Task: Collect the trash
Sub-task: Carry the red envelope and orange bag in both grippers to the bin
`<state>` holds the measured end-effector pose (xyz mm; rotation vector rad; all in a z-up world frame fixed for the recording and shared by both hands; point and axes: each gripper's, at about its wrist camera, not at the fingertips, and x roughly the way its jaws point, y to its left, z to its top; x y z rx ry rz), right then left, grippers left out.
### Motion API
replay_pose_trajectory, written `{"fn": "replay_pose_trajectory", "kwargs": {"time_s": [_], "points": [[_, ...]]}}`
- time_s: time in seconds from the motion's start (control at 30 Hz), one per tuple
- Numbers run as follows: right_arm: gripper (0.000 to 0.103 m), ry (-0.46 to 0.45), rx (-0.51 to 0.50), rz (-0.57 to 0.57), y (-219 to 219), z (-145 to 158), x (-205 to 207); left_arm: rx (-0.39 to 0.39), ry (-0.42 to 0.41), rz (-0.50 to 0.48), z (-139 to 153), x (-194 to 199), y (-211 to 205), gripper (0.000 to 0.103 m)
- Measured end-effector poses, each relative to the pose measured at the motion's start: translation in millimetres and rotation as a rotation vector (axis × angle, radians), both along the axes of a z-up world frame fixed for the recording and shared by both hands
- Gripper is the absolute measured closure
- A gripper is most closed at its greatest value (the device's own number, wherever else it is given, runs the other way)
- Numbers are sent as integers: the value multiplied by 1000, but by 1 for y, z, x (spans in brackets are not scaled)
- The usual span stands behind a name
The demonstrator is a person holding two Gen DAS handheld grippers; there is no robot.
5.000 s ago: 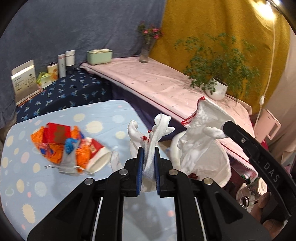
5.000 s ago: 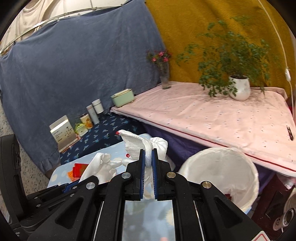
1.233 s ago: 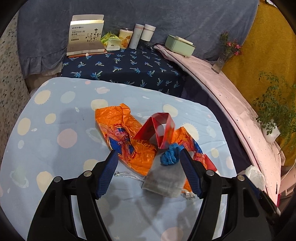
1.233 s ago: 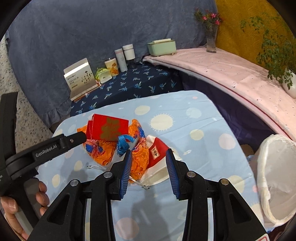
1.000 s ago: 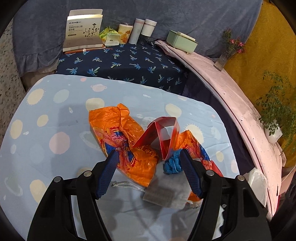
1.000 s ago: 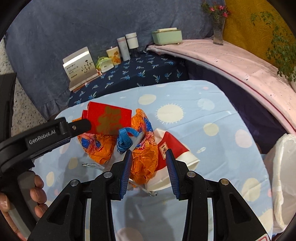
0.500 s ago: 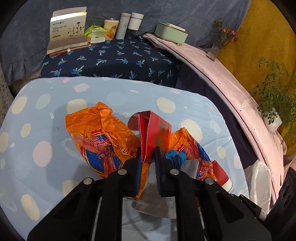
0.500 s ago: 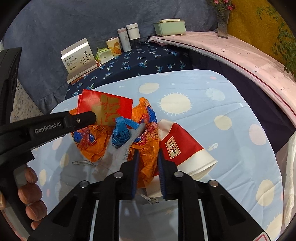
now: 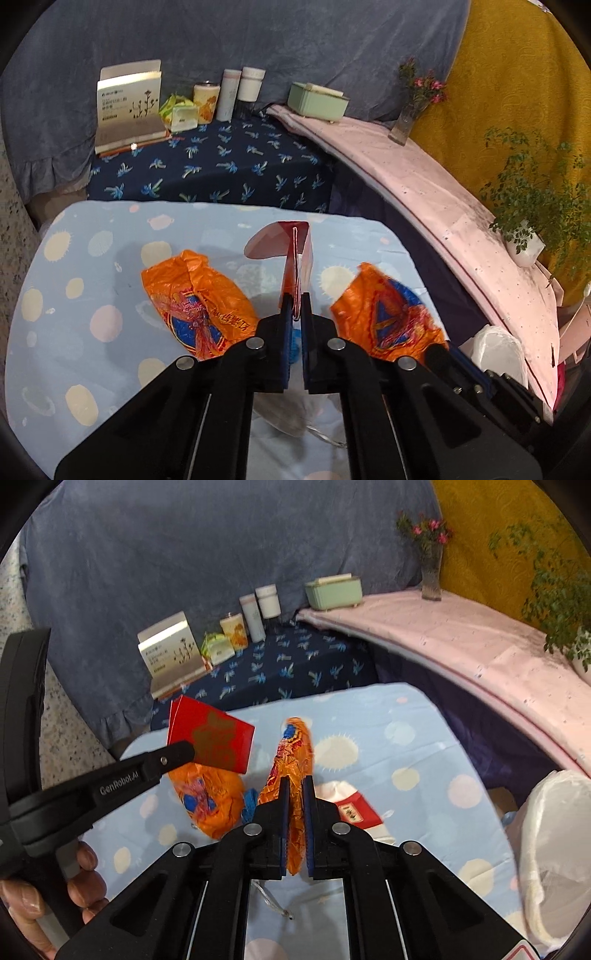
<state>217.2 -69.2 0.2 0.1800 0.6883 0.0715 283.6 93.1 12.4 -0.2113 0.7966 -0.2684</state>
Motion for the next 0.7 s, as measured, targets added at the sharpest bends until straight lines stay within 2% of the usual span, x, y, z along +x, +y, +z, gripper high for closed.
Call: {"fn": "replay_pose_trajectory", "kwargs": {"time_s": [0.3,0.7], "points": [[96,-97,15,-72,-42,46,-41,11,-74,-58,42,-38,-35,99],[96,-156,40,-209,-114,66,-99,43,-119,-204,65,-89,-122,99]]}}
